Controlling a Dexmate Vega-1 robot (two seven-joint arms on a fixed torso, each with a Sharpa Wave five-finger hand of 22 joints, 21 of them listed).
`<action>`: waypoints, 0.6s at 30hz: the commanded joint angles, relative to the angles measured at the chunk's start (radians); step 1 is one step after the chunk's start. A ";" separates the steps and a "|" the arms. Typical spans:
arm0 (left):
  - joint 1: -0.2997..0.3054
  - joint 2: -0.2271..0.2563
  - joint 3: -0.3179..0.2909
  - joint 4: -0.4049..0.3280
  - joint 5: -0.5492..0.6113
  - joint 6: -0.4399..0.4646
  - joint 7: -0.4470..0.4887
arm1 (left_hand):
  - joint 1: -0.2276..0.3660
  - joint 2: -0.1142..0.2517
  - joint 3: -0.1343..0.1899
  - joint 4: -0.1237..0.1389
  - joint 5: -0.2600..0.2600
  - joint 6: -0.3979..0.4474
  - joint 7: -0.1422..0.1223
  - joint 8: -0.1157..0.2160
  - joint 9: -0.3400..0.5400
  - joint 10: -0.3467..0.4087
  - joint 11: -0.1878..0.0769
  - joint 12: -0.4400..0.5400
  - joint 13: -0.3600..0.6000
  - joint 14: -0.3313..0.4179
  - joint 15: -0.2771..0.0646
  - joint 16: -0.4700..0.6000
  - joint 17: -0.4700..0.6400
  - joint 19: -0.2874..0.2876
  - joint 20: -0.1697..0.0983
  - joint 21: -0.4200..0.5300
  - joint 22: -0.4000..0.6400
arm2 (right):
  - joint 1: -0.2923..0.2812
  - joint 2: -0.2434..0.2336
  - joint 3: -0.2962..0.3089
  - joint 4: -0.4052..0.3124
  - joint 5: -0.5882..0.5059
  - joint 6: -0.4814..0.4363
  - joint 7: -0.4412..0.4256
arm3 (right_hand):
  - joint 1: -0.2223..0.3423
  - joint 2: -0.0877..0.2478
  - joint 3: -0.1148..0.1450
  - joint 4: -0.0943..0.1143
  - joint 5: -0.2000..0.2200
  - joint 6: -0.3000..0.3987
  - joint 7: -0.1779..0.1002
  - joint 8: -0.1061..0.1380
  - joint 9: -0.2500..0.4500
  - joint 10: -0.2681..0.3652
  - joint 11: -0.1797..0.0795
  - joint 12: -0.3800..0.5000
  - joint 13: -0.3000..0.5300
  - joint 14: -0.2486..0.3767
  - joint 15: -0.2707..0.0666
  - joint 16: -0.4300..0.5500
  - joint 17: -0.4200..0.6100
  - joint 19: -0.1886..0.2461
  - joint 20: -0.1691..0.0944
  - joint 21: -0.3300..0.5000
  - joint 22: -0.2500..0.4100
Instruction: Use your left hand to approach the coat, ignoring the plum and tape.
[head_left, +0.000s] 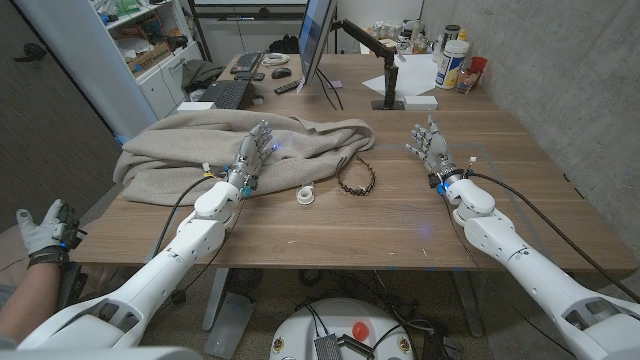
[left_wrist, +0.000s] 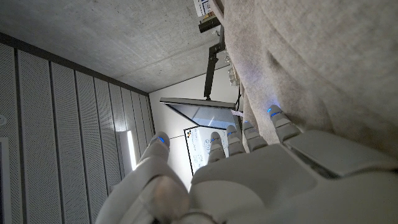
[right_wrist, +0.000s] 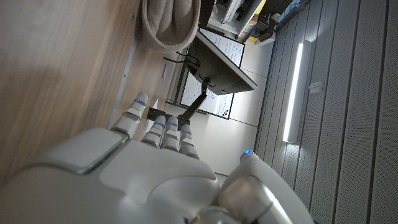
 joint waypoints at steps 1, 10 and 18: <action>-0.003 -0.002 0.000 0.005 -0.003 -0.003 -0.003 | 0.008 0.001 0.006 -0.001 0.005 -0.001 -0.007 0.005 0.004 0.003 -0.008 0.006 0.004 -0.006 0.003 0.004 0.005 0.000 0.011 0.005 0.002 | 0.002 -0.006 -0.004 -0.005 -0.002 -0.015 0.001 | 0.001 -0.010 0.007 -0.001 0.007 0.006 0.003 0.007 0.002 0.006 0.001 0.005 0.002 0.010 -0.001 0.004 0.003 0.004 0.000 0.006 0.002; -0.005 -0.003 0.001 0.012 -0.003 -0.004 -0.008 | 0.007 0.002 0.006 -0.002 0.005 -0.001 -0.007 0.005 0.004 0.003 -0.007 0.005 0.004 -0.006 0.004 0.005 0.005 0.001 0.011 0.003 0.002 | 0.002 -0.005 -0.003 -0.006 -0.001 -0.018 -0.002 | 0.002 -0.008 0.006 0.000 0.007 0.006 0.003 0.007 0.002 0.007 -0.001 0.006 0.002 0.010 0.000 0.005 0.001 0.003 0.001 0.006 0.002; -0.004 -0.002 0.000 0.011 -0.002 -0.006 -0.008 | 0.006 0.002 0.006 -0.004 0.005 0.000 -0.007 0.005 0.004 0.004 -0.008 0.006 0.004 -0.007 0.003 0.005 0.005 0.002 0.011 0.001 0.002 | 0.003 -0.006 -0.004 -0.004 -0.003 -0.014 0.002 | 0.003 -0.006 0.005 -0.001 0.008 0.007 0.001 0.007 0.002 0.008 0.002 0.006 0.002 0.010 0.000 0.005 -0.001 0.002 0.001 0.006 0.002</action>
